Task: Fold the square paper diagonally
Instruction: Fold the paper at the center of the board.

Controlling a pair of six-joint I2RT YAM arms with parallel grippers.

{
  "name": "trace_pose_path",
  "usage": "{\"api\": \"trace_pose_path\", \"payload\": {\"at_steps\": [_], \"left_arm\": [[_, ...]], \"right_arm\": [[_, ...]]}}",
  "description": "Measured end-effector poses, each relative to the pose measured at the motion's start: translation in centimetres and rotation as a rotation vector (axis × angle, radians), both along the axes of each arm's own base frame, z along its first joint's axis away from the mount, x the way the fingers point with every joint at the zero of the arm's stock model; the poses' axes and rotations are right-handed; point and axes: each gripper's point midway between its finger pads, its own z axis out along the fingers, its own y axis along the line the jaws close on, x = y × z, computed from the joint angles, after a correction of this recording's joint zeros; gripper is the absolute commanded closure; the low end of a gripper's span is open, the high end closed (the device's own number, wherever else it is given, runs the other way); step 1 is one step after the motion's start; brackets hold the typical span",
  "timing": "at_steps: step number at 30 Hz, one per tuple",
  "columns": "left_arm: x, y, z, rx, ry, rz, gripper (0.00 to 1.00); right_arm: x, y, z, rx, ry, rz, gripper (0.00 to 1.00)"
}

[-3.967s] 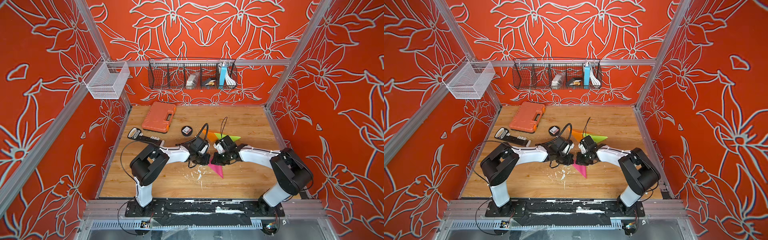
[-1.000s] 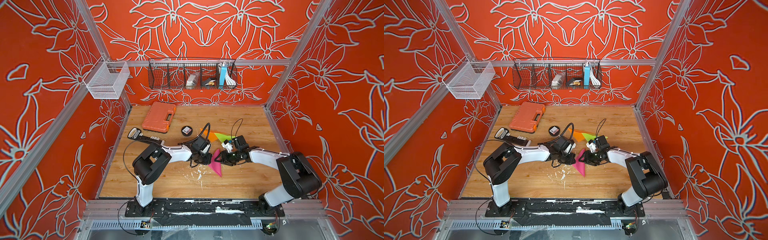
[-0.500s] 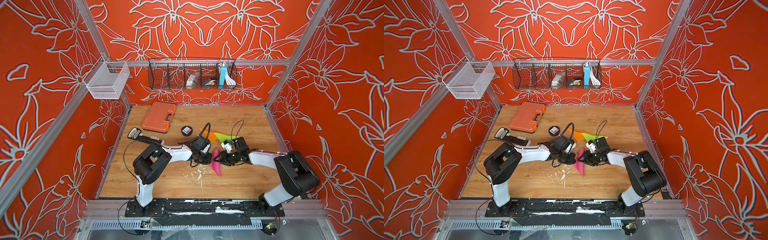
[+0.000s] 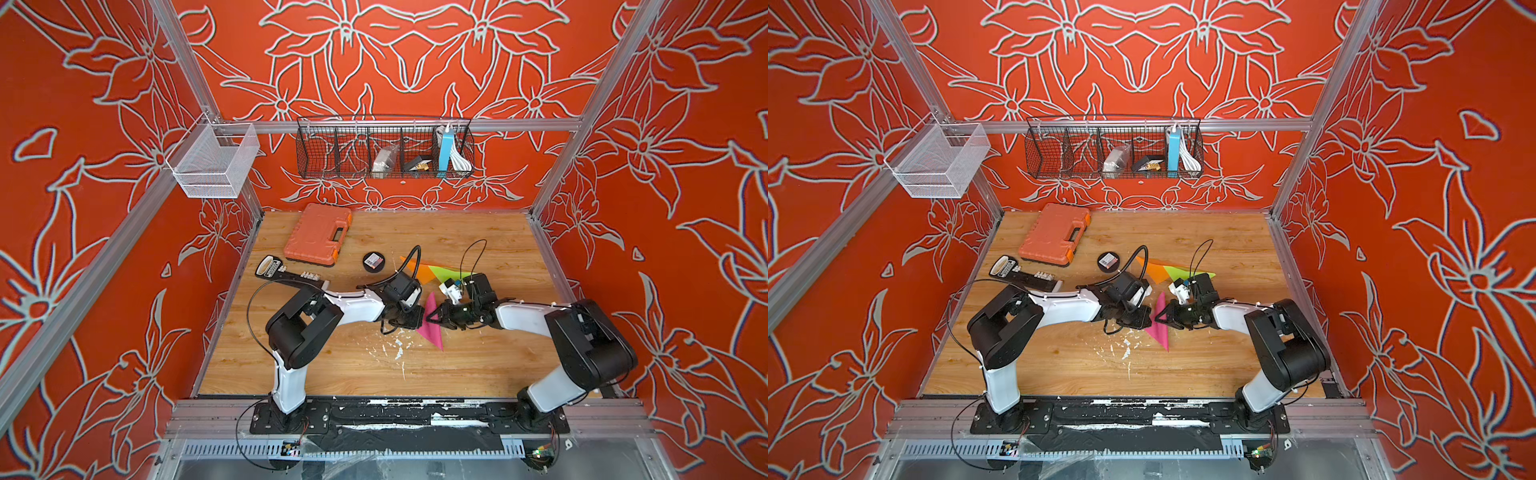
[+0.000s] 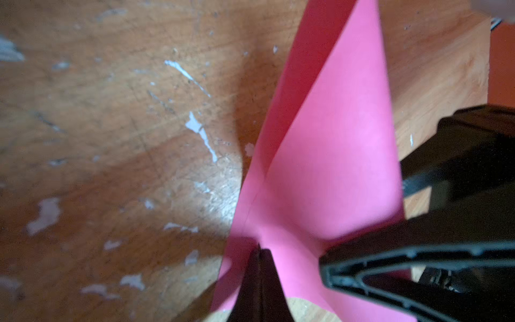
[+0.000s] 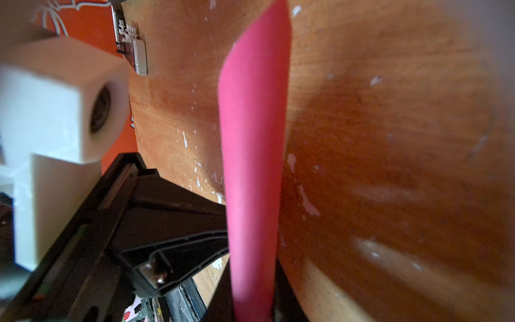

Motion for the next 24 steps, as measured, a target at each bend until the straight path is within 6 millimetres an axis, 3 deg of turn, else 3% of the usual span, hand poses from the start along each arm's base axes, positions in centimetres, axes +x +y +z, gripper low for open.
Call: {"api": "trace_pose_path", "payload": {"at_steps": [2,6,13,20,24], "left_arm": [[0.1,0.1,0.0,0.003,-0.009,-0.002,0.86],[0.1,0.6,0.3,0.004,-0.039,0.001,0.84],[0.8,4.0,2.2,-0.052,-0.076,0.078,0.82],[1.3,4.9,6.4,-0.147,-0.188,0.089,0.74],[0.9,5.0,7.3,-0.175,-0.225,0.07,0.7]], "right_arm": [[0.0,0.0,0.0,-0.001,-0.001,0.001,0.89],[-0.1,0.0,0.0,-0.003,-0.003,0.006,0.9],[0.7,0.4,1.0,0.007,-0.037,0.026,0.89],[1.4,0.9,3.8,0.022,-0.169,0.106,0.89],[1.6,1.1,5.8,0.03,-0.28,0.158,0.89]]}}
